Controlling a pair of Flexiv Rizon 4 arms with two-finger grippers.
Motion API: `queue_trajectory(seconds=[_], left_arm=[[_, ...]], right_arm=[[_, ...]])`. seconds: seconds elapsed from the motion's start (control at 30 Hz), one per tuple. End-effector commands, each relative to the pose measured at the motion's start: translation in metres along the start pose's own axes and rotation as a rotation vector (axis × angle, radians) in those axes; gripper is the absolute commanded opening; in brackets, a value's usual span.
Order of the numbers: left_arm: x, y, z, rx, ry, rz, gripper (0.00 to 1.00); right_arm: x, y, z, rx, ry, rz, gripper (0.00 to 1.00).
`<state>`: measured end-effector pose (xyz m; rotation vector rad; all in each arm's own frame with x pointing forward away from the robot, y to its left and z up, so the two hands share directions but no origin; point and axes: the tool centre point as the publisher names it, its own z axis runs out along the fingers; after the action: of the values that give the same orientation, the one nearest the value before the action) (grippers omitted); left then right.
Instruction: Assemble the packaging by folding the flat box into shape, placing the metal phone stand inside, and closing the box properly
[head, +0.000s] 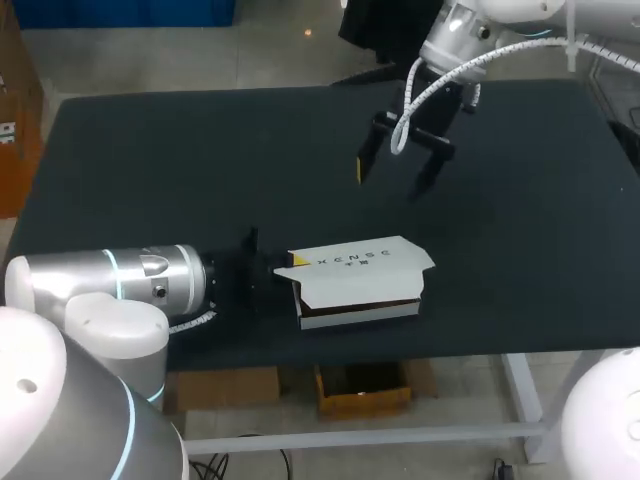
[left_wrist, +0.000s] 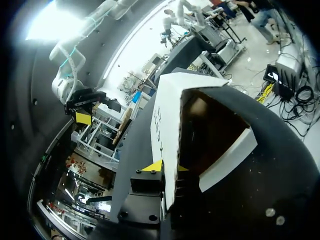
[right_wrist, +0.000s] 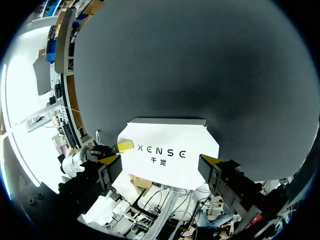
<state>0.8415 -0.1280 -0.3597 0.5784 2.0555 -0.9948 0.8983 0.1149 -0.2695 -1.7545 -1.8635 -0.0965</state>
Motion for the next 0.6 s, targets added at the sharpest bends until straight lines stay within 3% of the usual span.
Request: queue_trajectory(seconds=[0.03,0.3,0.53,0.57,0.6], left_arm=[[0.003,0.002,0.002,0.016,-0.003,0.013,0.00],[-0.007,0.010,0.006,0.069,0.007,0.066,0.00],[-0.014,0.017,0.013,0.072,-0.003,0.086,0.00],[-0.015,0.017,0.013,0.072,-0.006,0.087,0.00],[-0.015,0.017,0.013,0.071,-0.008,0.087,0.00]], right_arm=[[0.009,-0.001,-0.003,0.021,-0.045,-0.006,1.00],[0.007,-0.015,0.015,0.091,-0.098,0.039,1.00],[-0.011,-0.022,0.027,0.124,-0.093,0.094,1.00],[-0.014,-0.024,0.027,0.123,-0.092,0.112,0.98],[-0.017,-0.025,0.026,0.121,-0.091,0.121,0.87]])
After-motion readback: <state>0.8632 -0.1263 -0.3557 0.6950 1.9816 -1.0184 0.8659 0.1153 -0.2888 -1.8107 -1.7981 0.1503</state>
